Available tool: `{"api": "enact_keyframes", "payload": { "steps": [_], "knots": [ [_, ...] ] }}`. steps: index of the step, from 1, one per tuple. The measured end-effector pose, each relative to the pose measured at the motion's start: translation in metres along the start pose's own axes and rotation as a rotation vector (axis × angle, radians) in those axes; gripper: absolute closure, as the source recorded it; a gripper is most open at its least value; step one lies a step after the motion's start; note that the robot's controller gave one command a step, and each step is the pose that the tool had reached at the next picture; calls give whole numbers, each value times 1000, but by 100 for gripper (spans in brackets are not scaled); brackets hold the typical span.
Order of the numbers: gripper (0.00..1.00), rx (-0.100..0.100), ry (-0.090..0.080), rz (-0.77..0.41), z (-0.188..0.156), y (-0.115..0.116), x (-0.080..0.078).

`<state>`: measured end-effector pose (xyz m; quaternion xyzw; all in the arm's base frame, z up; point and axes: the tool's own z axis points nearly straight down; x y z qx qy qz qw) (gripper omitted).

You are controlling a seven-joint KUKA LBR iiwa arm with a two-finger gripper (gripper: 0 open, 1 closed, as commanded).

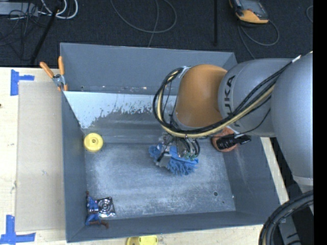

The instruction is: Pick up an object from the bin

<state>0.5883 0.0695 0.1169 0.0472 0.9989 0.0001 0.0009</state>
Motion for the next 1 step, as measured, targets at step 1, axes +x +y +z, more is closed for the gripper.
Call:
{"api": "enact_keyframes", "payload": {
  "steps": [1],
  "knots": [
    [100, -1, -3, -6, -159, 5, 12]
  ]
}}
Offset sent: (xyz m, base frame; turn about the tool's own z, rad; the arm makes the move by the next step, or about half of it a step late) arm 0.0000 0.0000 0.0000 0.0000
